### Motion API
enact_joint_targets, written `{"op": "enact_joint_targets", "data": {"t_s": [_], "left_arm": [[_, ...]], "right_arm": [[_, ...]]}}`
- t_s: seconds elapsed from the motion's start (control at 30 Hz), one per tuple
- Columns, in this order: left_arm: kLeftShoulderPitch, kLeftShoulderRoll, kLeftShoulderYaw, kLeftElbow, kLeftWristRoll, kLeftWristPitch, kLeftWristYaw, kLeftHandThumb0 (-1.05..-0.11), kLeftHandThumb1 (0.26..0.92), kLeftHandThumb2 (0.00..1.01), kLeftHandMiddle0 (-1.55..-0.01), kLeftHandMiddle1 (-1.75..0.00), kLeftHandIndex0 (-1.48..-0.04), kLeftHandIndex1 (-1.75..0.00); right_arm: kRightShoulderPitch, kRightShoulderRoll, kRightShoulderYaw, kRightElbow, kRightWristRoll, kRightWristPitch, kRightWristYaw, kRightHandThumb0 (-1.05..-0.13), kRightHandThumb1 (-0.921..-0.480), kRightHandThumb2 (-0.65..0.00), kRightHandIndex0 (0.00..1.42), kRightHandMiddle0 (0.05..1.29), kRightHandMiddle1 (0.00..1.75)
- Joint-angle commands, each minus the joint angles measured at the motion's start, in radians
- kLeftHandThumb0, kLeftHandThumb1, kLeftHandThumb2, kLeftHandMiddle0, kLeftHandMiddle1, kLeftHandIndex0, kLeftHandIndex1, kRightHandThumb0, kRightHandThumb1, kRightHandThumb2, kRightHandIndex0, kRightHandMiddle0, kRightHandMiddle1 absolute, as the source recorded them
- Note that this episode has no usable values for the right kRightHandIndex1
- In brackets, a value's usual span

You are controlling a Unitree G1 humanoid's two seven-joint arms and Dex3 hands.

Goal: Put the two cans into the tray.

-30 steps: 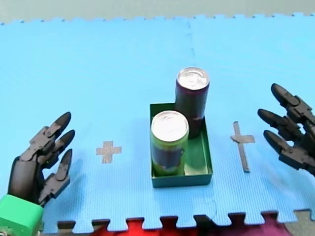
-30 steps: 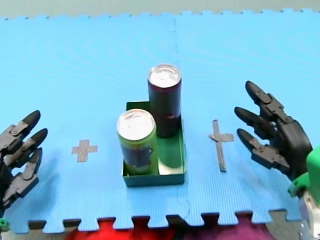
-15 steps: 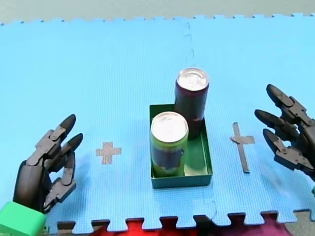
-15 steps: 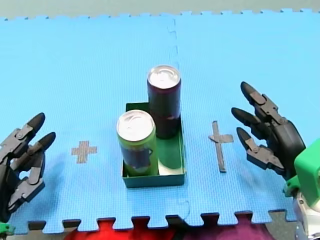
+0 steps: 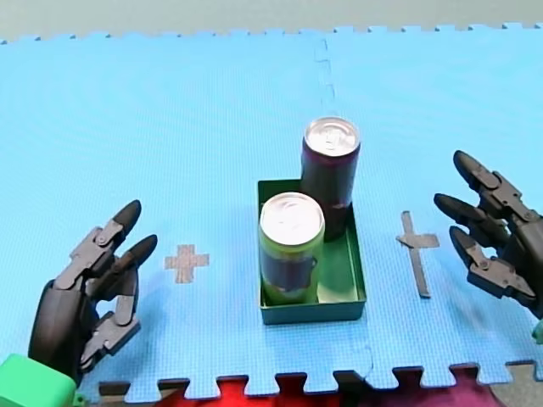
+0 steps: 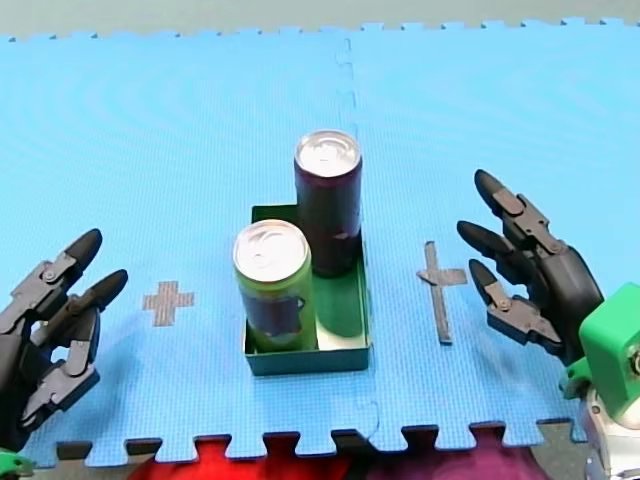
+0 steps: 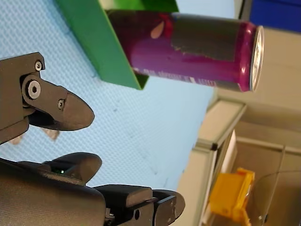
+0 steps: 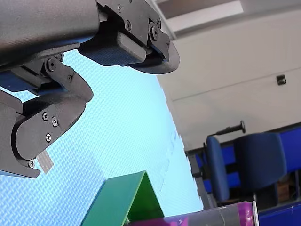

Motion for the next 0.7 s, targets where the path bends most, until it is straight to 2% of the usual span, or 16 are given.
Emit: {"op": "enact_joint_targets", "data": {"t_s": [0.0, 0.23, 0.47, 0.67], "left_arm": [[0.005, 0.001, 0.004, -0.007, -0.004, 0.003, -0.002, -1.048, 0.921, 0.78, -0.49, 0.0, -0.38, 0.0], [0.019, 0.007, 0.011, -0.02, -0.017, 0.007, -0.018, -1.048, 0.921, 0.79, -0.49, 0.0, -0.37, 0.0], [0.022, 0.012, 0.019, -0.019, -0.028, 0.01, -0.032, -1.048, 0.921, 0.8, -0.49, 0.0, -0.36, 0.0], [0.019, 0.01, 0.026, -0.012, -0.041, 0.008, -0.046, -1.048, 0.921, 0.8, -0.49, 0.0, -0.36, 0.0]], "right_arm": [[0.0, -0.004, 0.0, 0.005, -0.001, -0.009, 0.0, -1.048, -0.921, -0.654, 0.29, 0.23, 0.0], [0.001, -0.006, 0.0, 0.006, 0.003, -0.01, 0.007, -1.048, -0.921, -0.654, 0.28, 0.22, 0.0], [0.011, -0.008, -0.004, 0.003, 0.011, -0.016, 0.016, -1.048, -0.921, -0.65, 0.28, 0.22, 0.0], [0.01, -0.007, -0.01, 0.004, 0.016, -0.013, 0.018, -1.047, -0.921, -0.645, 0.28, 0.22, 0.0]]}}
